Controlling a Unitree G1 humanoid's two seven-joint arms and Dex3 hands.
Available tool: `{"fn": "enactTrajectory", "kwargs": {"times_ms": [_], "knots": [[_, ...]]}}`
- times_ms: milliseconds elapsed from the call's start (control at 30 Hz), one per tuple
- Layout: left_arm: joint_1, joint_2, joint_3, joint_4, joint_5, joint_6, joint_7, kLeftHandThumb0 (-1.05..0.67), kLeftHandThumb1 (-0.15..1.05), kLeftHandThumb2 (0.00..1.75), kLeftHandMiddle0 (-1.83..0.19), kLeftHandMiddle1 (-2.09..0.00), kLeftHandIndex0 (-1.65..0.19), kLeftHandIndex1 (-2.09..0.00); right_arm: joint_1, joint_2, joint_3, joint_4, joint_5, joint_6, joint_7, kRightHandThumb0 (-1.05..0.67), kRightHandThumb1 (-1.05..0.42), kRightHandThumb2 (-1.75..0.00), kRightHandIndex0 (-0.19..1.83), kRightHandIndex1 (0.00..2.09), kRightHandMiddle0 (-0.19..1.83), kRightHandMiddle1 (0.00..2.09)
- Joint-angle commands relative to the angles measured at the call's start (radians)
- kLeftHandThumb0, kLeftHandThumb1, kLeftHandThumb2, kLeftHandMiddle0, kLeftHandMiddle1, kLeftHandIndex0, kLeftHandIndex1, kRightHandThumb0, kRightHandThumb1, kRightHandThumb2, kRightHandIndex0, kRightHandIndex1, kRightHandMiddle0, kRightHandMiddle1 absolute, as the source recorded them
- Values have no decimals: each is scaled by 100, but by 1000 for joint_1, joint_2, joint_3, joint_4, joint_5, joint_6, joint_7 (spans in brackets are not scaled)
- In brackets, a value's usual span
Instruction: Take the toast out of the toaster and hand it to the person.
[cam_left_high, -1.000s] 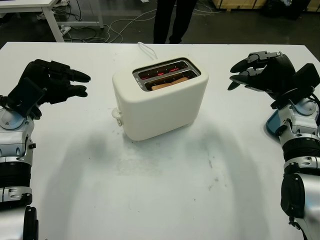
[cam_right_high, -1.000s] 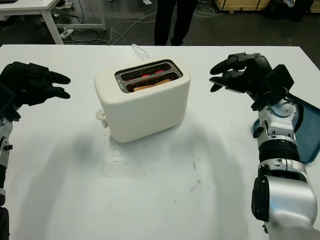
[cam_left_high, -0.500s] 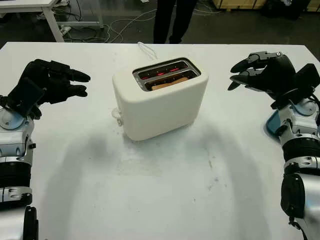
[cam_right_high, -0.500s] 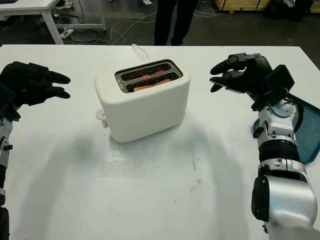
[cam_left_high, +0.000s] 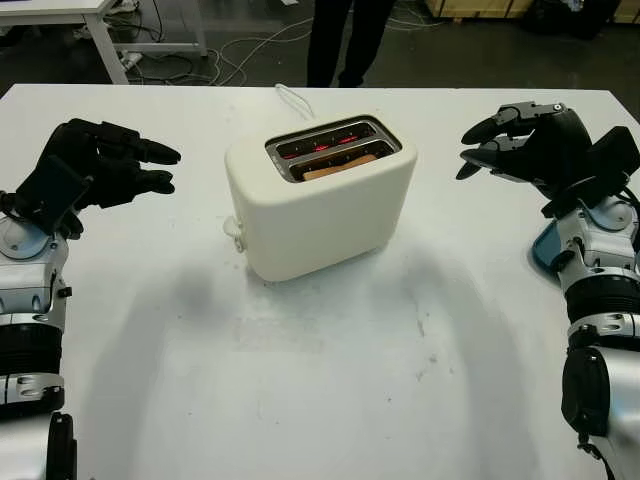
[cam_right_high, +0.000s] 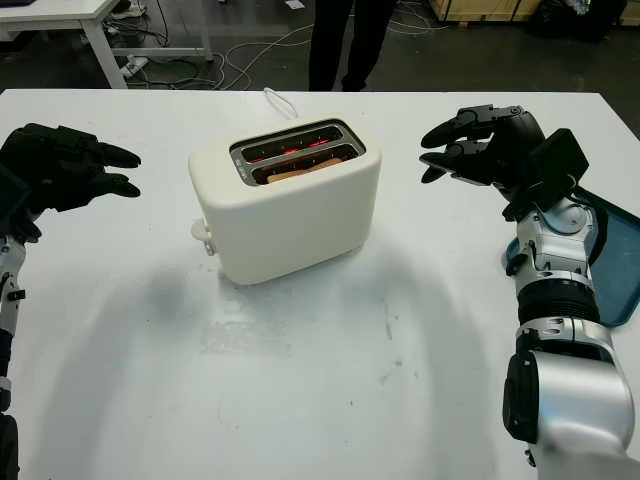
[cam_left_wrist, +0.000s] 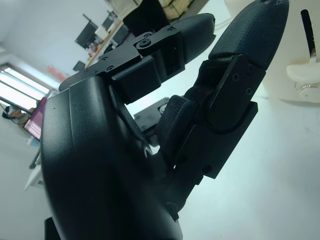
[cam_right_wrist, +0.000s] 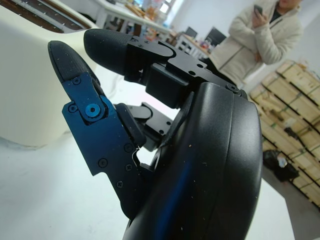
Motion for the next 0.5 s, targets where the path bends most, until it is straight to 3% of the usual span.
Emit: {"fn": "enactTrajectory", "kwargs": {"times_ms": [0,467], "knots": [[-1,-5,1,5,0,-7,1,-105,75,0,-148,-14,-142,0,-9,3,-1,-1,0,-7,4,-53,-63,0,128,80,125,46],[-3,-7,0,-10,-3,11,5,-105,75,0,-148,-14,-141,0,-11,4,0,6,-6,-18,1,-56,-63,0,128,78,125,46]]}}
